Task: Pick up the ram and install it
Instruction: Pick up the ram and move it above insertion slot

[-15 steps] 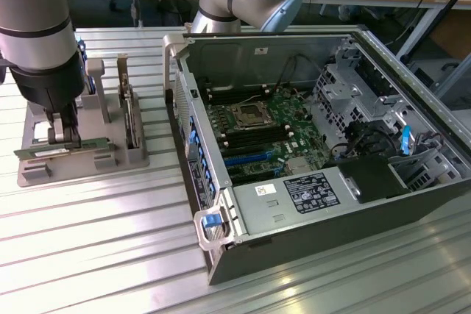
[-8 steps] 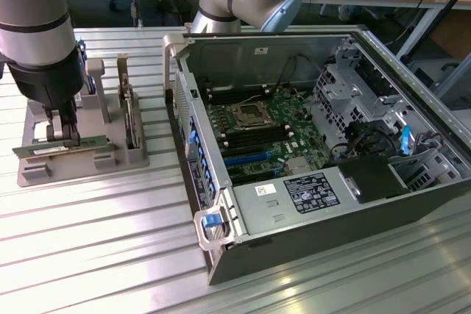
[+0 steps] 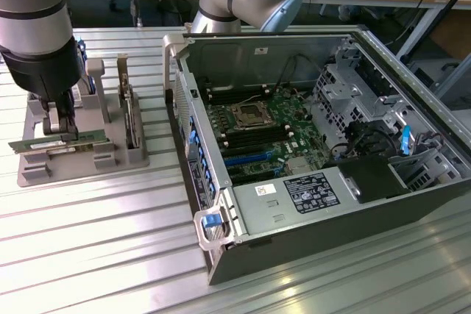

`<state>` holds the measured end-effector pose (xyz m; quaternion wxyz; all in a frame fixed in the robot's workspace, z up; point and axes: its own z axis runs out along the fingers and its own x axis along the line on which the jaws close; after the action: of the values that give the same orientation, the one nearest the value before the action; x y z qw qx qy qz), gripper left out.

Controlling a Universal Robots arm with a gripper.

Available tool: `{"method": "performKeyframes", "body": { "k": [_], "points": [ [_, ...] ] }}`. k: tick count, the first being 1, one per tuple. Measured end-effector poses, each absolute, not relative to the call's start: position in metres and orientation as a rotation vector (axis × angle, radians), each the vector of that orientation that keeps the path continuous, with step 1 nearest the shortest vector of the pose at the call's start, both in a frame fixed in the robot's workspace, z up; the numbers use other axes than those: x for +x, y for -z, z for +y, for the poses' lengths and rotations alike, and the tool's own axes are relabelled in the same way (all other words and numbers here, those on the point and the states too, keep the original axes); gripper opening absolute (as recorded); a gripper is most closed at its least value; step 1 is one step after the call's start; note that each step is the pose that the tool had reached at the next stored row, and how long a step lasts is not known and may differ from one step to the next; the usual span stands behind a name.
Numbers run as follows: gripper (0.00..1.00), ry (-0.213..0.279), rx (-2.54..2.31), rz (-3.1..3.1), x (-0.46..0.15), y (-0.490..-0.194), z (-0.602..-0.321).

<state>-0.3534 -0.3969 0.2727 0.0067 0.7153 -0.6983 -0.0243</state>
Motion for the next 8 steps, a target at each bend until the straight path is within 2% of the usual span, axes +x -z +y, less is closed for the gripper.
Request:
{"method": "performKeyframes", "body": {
  "k": [8],
  "points": [
    [0.12,0.079,2.239,-2.186,-0.3534,-0.2816,-0.3969]
  ]
}}
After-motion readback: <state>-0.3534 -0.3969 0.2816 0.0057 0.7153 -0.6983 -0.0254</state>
